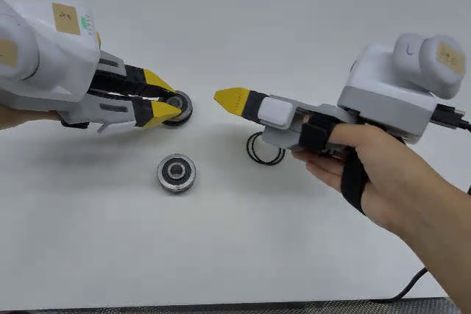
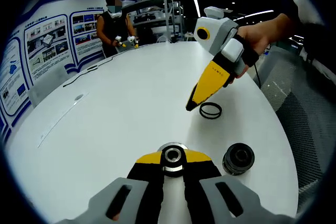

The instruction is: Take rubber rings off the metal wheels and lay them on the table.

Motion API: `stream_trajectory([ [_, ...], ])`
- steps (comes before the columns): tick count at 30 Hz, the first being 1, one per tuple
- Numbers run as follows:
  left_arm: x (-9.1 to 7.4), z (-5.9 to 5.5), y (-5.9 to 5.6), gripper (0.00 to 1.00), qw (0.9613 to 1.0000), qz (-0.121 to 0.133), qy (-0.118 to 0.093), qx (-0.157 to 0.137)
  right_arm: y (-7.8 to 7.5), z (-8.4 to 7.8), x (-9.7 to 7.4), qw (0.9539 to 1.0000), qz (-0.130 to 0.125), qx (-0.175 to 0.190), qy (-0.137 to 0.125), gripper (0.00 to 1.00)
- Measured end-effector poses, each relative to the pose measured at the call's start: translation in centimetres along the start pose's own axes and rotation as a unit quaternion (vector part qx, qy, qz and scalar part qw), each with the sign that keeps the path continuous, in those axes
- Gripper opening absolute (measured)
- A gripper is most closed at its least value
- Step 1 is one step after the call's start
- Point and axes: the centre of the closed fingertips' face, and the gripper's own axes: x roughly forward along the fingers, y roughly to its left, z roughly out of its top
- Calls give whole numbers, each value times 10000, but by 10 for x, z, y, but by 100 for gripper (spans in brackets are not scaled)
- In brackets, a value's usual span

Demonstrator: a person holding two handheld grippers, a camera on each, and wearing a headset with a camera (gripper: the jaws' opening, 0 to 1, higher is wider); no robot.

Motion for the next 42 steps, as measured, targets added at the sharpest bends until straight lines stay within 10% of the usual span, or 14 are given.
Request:
stream_trajectory([
  [16,0,2,-5,13,9999,-40,-98,43,-8,-9,29,9992,173,57,358,40],
  [42,1,7,-8,13,9999,-22,-119,72,-3,-20,30,9976,269,176,621,35],
])
